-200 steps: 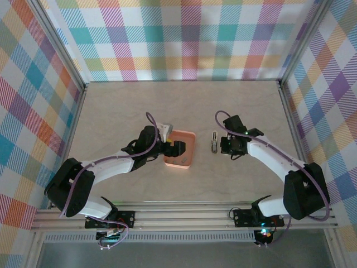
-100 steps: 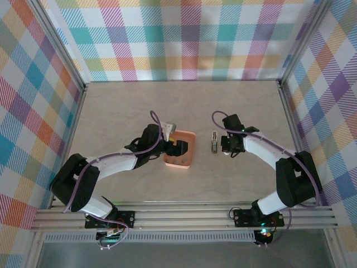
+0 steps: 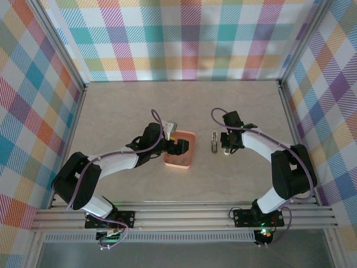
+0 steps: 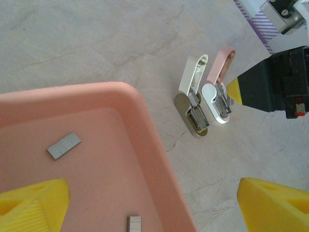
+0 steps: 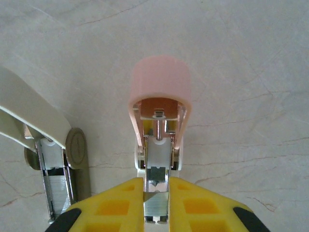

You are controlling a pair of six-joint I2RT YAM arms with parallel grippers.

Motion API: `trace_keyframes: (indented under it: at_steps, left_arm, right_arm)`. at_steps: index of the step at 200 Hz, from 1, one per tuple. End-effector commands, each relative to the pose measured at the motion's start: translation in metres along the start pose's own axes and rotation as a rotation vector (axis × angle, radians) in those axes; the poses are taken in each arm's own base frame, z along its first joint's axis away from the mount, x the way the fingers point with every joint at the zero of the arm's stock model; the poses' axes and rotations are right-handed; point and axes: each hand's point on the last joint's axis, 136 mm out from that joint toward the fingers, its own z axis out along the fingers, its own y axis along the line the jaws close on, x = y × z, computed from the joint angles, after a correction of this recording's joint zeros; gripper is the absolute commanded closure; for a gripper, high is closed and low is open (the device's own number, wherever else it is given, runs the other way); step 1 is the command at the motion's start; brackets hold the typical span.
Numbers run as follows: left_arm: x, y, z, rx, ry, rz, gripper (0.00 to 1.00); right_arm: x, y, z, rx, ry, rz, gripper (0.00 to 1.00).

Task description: Load the staples into the stapler

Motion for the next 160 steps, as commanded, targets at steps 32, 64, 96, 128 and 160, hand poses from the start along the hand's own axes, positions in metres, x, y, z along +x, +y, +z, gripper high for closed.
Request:
trace_keyframes:
  at_steps: [32, 64, 96, 128, 160]
  left_arm:
    - [-0.005, -0.008, 0.001, 0.01, 0.001, 0.034, 0.1]
    - [-0.004, -0.007, 0.001, 0.011, 0.004, 0.033, 0.1]
    - [-0.004, -0.008, 0.001, 0.011, 0.003, 0.033, 0.1]
    - [-0.003, -0.008, 0.0, 0.013, 0.005, 0.032, 0.1]
    - [-0.003, -0.007, 0.001, 0.011, 0.005, 0.032, 0.1]
  right_arm:
    - [-0.008, 0.003, 0.002, -0.013, -0.006, -0.01, 0.84]
    - [-0.004, 0.001, 0.004, -0.009, 0.01, -0.008, 0.84]
    - [0.0, 0.001, 0.006, -0.005, 0.026, -0.006, 0.85]
    - [0.004, 0.003, 0.009, -0.016, 0.044, -0.002, 0.85]
    - [0.008, 0.001, 0.01, -0.013, 0.057, 0.002, 0.85]
